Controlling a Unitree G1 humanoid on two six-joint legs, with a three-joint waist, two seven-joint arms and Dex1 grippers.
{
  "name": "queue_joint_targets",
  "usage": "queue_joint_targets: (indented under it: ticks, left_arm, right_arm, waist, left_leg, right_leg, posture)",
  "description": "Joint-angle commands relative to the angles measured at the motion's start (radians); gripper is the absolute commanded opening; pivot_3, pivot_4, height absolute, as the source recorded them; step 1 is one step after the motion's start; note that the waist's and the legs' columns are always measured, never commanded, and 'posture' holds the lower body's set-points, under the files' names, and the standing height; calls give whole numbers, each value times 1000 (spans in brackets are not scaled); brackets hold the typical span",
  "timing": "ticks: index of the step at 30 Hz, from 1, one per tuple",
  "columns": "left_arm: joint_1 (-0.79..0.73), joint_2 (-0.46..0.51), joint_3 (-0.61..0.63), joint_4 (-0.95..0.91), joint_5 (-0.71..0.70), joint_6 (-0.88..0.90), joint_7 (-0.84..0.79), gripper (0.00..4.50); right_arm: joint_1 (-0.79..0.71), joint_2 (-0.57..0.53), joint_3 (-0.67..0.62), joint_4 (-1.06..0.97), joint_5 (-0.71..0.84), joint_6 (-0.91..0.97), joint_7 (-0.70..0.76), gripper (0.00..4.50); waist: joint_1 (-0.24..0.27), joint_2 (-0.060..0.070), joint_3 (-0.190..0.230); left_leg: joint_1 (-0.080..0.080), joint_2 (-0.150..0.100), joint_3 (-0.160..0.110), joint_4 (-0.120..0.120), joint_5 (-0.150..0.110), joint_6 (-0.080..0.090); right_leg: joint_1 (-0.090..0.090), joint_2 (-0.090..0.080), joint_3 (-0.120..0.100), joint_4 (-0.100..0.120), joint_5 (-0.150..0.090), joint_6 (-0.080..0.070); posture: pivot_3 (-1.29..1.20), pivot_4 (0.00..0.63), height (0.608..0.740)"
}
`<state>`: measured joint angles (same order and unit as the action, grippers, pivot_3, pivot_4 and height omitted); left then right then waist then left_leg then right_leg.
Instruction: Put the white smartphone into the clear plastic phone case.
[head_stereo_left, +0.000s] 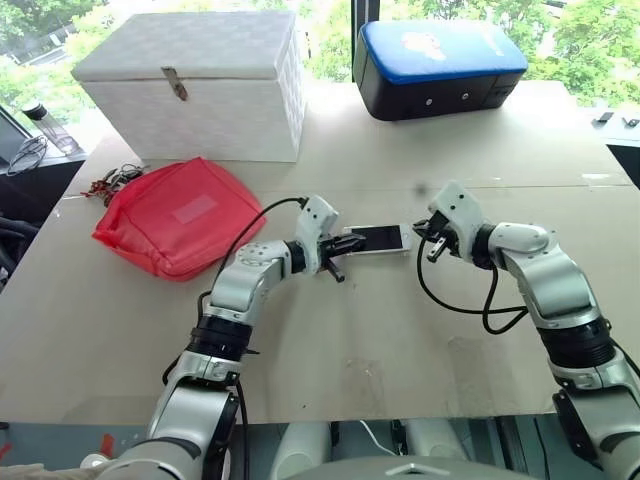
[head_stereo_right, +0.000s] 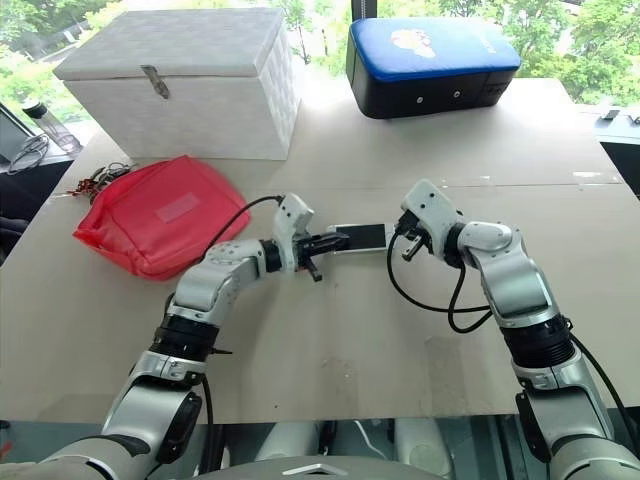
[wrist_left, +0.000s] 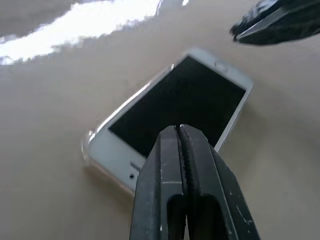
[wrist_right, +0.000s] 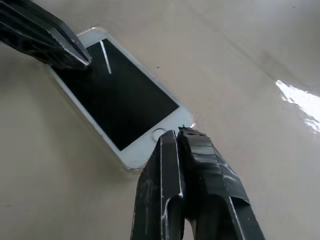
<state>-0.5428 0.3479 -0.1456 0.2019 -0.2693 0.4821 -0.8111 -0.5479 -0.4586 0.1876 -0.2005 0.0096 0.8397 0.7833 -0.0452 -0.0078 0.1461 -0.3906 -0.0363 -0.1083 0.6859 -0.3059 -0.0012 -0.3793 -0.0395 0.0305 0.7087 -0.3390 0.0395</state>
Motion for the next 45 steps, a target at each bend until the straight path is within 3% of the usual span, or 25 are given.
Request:
queue_joint_targets:
  ticks: [1,11,20,31,36,45]
  left_arm:
    - [17,5,-19,4,31,-15,5,64]
    - [60,-28,-13,-43,32,1,57,64]
    - [66,-54,0,-49,30,2,99,64]
    - [93,-59,-1,-82,28,10,125,64]
    - [98,-64,0,-91,27,14,134,64]
    - [103,-67,-5,-99,27,18,139,64]
  right_arm:
    - [-54,8,33,31,7,-13,-8,26]
    - [-195,7,121,362,2,-92,75,26]
    - [-246,-39,210,503,-22,-168,211,26]
    - [-298,26,265,806,-80,-249,253,26]
    - [-292,28,290,873,-116,-276,292,26]
    - [-274,47,279,934,-157,-331,276,26]
  waist:
    - [0,0,0]
    - [4,0,-2]
    - [4,0,-5]
    - [3,-1,-20]
    - [5,0,-21]
    - [5,0,-36]
  left_leg:
    - [0,0,0,0,0,0]
    - [2,0,0,0,0,0]
    - [8,0,0,-1,0,0]
    - [13,0,-1,-2,0,0]
    - [33,0,-4,-9,-1,1]
    - [35,0,-6,-12,-1,1]
  right_leg:
    - [0,0,0,0,0,0]
    - [1,0,0,0,0,0]
    - [7,-1,0,0,0,0]
    - [11,-1,2,-1,0,0]
    - [34,-1,1,-13,0,0]
    - [36,-1,1,-14,0,0]
  posture:
    - [0,150,740]
    - [0,150,740]
    - [0,150,740]
    - [0,150,740]
    - [0,150,740]
    - [0,150,740]
